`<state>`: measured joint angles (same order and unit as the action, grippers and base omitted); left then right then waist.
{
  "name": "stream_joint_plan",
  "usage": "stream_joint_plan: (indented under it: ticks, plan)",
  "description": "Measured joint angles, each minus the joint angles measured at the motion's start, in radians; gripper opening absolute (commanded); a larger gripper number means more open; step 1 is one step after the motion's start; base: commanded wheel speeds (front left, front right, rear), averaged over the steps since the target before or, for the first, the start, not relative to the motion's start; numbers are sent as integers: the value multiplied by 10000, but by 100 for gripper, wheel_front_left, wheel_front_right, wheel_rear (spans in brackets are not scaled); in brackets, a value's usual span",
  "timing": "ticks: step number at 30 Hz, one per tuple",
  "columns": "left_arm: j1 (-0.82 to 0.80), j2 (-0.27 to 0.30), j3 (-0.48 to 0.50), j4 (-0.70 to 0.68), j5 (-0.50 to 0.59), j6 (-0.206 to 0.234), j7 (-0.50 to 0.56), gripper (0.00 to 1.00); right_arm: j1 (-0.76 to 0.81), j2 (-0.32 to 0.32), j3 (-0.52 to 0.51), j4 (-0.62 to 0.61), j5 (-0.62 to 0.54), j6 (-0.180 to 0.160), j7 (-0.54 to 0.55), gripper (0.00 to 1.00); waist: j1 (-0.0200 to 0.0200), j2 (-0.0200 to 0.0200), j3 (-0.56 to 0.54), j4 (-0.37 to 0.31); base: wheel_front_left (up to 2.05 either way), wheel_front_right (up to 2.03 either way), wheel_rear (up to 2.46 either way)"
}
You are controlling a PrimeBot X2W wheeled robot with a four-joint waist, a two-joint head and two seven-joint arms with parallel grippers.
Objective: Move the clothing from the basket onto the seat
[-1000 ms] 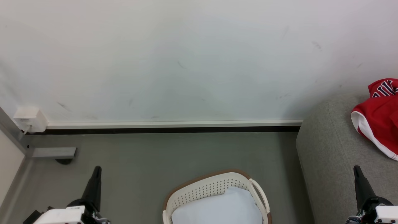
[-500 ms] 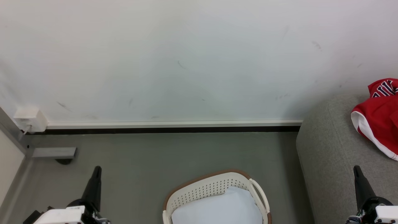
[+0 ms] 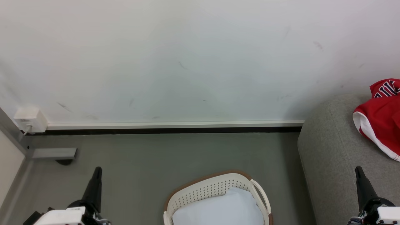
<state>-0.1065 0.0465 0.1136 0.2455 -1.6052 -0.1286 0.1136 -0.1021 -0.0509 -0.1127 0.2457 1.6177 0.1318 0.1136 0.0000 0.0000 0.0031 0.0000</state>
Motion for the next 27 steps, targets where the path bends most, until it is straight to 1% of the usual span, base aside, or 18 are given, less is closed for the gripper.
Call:
stream_joint_plan:
  ticks: [27]
  plan:
    - [0,2,0,0,0,0,0,0,0,2,-4,0,0,0,2,0,0,0,0,0,0,0,0]
